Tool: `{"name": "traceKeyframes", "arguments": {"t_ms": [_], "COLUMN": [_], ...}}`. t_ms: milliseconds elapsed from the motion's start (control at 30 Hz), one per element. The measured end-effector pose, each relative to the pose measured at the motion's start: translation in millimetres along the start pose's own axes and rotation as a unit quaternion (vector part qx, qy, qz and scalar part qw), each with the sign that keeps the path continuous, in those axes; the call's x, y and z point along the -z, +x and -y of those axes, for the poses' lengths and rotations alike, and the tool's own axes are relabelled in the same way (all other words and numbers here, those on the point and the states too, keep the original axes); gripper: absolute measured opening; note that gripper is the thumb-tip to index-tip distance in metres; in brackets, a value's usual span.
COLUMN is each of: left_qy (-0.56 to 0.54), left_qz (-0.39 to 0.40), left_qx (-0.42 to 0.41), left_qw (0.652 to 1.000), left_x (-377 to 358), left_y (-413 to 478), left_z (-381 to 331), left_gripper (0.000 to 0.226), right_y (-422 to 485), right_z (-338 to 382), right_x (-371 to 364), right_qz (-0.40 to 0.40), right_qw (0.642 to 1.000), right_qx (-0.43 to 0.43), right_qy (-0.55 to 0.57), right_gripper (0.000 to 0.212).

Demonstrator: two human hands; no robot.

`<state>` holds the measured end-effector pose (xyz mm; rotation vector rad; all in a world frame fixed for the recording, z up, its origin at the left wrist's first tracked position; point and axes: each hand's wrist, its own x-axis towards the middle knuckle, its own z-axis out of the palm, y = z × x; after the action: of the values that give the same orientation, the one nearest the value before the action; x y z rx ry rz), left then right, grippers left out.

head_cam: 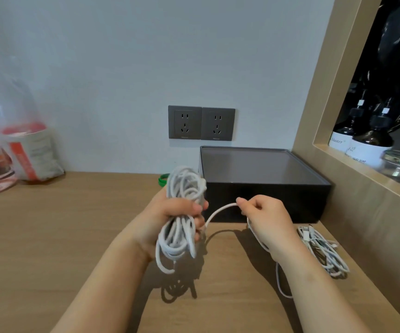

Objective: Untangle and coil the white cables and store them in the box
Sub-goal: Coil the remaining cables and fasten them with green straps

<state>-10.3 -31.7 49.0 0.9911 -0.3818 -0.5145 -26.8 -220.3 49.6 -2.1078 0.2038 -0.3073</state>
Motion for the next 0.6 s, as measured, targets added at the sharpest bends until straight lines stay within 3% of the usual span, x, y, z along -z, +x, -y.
{"name": "traceKeyframes", "arguments": {"t_ms": [167,333,467,600], "left_qy": [0.254,0.411,0.470,0.477], "left_qz": [-0.137,-0.185,-0.164,-0.160], "left_qx": [-0.018,-0.097,-0.111,-0.100], "left_qw": [0.957,0.887,0.860,0.858], "left_x": [-10,-21,-23,-24], "left_y": [4,3,3,4], "left_z": [5,12,12,15], "left_gripper": [0.053,0.051,0.052,0.055], "right_y": [-4,-7,-6,-7], "right_z": [10,12,11,11], "right_x": [3,8,9,8], "right_qz": [0.066,0.115,0.100,0.080], "right_qw": [0.990,0.988,0.989,0.985], "right_qx": [-0.026,-0.010,0.028,0.067], "right_qy": [0.124,0.098,0.109,0.138], "right_gripper": [0.023,0.023,0.024,0.024]}}
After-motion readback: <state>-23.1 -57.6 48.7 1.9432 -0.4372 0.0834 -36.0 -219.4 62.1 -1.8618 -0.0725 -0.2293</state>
